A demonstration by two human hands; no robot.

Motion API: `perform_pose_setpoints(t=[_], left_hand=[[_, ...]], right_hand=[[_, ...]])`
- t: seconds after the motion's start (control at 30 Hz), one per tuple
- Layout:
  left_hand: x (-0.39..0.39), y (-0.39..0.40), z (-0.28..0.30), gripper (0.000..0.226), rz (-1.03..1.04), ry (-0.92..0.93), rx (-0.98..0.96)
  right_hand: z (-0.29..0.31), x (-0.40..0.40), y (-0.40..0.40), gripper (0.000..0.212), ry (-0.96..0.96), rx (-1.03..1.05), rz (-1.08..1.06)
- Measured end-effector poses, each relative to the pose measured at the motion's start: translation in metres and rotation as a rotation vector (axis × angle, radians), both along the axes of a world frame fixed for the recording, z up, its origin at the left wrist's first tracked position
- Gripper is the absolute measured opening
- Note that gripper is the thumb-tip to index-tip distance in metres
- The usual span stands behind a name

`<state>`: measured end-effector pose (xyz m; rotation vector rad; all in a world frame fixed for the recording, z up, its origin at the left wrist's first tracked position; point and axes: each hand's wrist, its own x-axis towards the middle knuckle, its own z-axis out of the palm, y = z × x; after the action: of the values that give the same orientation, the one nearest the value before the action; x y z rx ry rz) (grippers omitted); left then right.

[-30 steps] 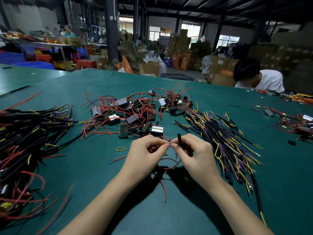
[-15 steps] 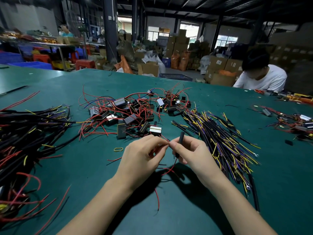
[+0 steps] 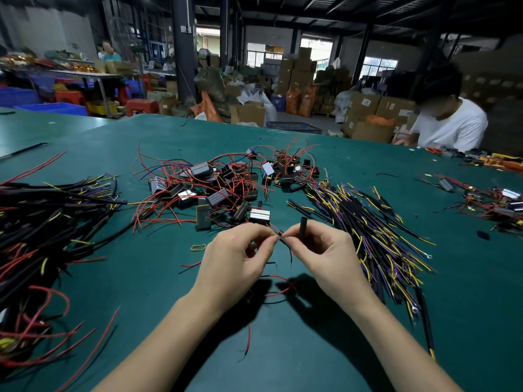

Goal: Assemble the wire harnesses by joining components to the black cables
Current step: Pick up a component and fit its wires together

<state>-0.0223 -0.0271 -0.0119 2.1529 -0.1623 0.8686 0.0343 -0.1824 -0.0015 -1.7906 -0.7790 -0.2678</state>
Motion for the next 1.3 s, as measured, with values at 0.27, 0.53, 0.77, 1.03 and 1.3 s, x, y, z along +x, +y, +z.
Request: perform_pose_setpoints(t=[0.27,0.53,0.77,1.03,1.3], left_hand=[[-0.001,-0.002,0.007,0.022,-0.225,0.25,-0.301],[-0.002,-0.006,0.006,0.015,-0.176,0.225,-0.316],[0.0,-0.007,0.002,0.012,-0.119,0.188,-0.283],[0.001,-0.008,0.0,0.012,-0.1,0.146,-0.259],[0.001,-0.007,0.0,0.008,-0.107,0.133,-0.247]], right_hand=[[-0.01,-0.001,0.001,0.003,-0.53,-0.196,-0.133],[-0.008,0.003,0.003,0.013,-0.009,0.053,-0.068],[-0.006,0.005,0.005,0.009,0.55,0.631,0.091],[-0.007,0.002,0.01,0.013,0.658,0.72,0.181],[-0.009,-0.001,0.014,0.012,0.672,0.667,0.195]])
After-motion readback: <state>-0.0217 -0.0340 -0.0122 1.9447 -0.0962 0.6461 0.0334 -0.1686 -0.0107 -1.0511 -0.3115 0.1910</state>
